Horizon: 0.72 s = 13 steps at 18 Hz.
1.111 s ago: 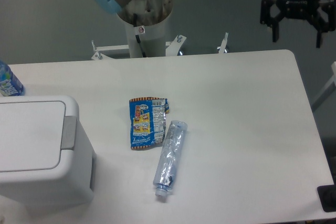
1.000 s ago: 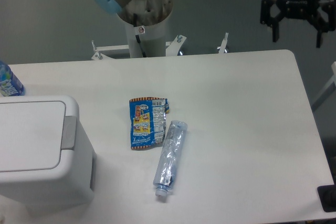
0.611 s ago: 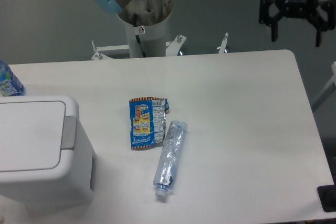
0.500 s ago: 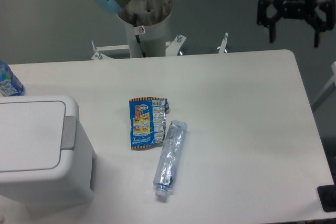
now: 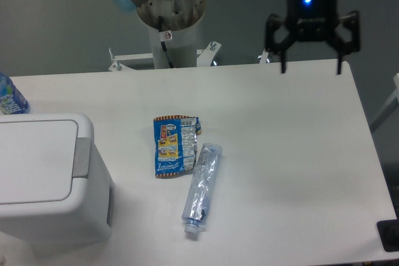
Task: Open the trash can
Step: 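Move the open gripper across the table toward the trash can lid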
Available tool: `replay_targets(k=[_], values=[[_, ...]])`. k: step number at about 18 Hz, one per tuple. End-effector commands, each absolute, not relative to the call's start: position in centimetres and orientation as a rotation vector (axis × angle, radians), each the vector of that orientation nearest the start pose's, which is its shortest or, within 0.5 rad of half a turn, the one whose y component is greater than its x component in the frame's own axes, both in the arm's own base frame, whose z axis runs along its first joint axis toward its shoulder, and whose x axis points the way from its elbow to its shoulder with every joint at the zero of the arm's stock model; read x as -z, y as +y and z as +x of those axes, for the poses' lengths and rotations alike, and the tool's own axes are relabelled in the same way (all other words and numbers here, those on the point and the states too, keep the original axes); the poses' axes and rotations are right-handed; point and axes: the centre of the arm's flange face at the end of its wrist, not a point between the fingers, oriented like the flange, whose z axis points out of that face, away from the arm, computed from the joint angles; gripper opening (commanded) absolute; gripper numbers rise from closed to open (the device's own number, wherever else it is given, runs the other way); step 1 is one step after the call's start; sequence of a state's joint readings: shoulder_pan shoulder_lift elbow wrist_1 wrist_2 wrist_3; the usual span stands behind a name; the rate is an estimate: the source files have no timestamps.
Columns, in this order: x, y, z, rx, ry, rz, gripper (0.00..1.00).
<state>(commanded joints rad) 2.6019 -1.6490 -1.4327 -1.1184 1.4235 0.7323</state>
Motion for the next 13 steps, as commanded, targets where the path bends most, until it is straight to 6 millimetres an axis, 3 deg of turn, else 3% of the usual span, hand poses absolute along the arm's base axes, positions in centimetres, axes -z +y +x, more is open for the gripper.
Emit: replay_targets(k=[6,8,13], values=[[-56.6,47.8,-34.8,-0.254,-0.59,-2.53,1.0],[-55.8,50.1,-32.6,-0.162,-0.594,-2.518,1.0],[-53.4,53.0,-29.9,-0.057,-0.653,-2.532,1.0]])
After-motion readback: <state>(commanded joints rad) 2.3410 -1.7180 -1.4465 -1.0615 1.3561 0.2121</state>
